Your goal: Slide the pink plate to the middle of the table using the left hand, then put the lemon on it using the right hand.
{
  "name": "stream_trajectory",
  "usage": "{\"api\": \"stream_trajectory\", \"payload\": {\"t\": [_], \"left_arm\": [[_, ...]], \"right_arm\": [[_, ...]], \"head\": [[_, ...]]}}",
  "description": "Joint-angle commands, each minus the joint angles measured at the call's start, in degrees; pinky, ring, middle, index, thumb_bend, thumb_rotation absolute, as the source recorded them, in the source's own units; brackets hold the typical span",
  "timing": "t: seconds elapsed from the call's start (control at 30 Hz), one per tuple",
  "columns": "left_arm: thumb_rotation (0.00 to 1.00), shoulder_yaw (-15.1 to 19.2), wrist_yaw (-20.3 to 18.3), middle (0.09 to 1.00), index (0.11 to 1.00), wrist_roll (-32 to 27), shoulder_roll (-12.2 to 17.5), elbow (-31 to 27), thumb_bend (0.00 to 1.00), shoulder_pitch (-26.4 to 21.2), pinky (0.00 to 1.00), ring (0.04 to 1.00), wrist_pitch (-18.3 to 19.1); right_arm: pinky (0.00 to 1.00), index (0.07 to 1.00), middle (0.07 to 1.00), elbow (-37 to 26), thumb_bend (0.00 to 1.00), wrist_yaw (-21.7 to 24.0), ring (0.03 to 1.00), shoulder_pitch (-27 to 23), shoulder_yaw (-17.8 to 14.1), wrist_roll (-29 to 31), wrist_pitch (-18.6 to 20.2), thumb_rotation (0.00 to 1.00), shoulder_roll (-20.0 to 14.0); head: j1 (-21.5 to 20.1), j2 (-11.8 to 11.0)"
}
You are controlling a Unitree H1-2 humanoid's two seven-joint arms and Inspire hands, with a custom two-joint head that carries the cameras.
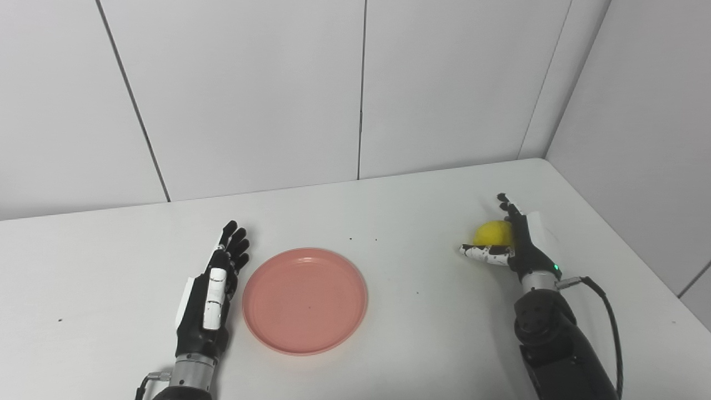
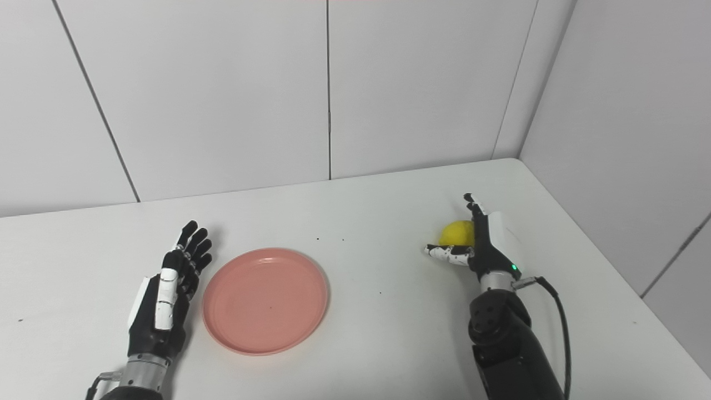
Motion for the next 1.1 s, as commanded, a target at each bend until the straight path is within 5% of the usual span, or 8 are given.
{"api": "stream_trajectory", "payload": {"t": [0.0, 0.13, 0.37, 0.77, 0.87, 1.07], "left_arm": [[1.0, 0.3, -0.2, 0.958, 0.954, -0.2, 0.2, 0.8, 0.63, 1.1, 0.96, 0.954, -0.9], [1.0, 0.4, -0.2, 0.956, 0.951, -0.4, 0.0, 0.6, 0.63, 1.1, 0.96, 0.953, -0.5], [1.0, 0.3, 0.0, 0.953, 0.945, -0.3, -0.1, 0.0, 0.64, 1.0, 0.94, 0.948, -0.2], [1.0, 0.0, 0.0, 0.966, 0.963, 0.2, -0.2, -0.5, 0.64, 0.8, 0.96, 0.961, 0.6], [1.0, -0.3, 0.3, 0.965, 0.963, 0.7, -0.4, -0.8, 0.64, 0.8, 0.96, 0.959, 0.7], [1.0, -0.7, 0.7, 0.958, 0.952, 1.2, -1.1, -0.5, 0.65, 0.8, 0.95, 0.952, 0.5]], "right_arm": [[0.59, 0.819, 0.803, -0.7, 0.73, -0.9, 0.718, -1.7, -0.4, 1.0, -2.2, 0.02, -0.8], [0.49, 0.762, 0.738, -0.5, 0.63, -3.0, 0.612, -1.7, -0.6, 1.3, -2.8, 0.0, -0.4], [0.43, 0.64, 0.651, -0.9, 0.43, -5.4, 0.586, -1.5, -0.3, 1.0, -3.6, 0.0, -0.2], [0.42, 0.54, 0.565, 0.9, 0.41, -10.9, 0.501, -1.5, -0.8, 1.5, -9.2, 0.0, 0.1], [0.32, 0.516, 0.547, 1.1, 0.47, -12.5, 0.455, -1.4, -1.2, 1.7, -10.9, 0.0, 0.4], [0.33, 0.497, 0.509, 0.1, 0.49, -15.5, 0.441, -1.0, -1.8, 2.9, -16.3, 0.0, 1.0]], "head": [[0.1, 0.1], [0.1, 0.2], [0.3, 0.3], [1.0, 0.2], [1.7, 0.2], [4.9, 0.2]]}}
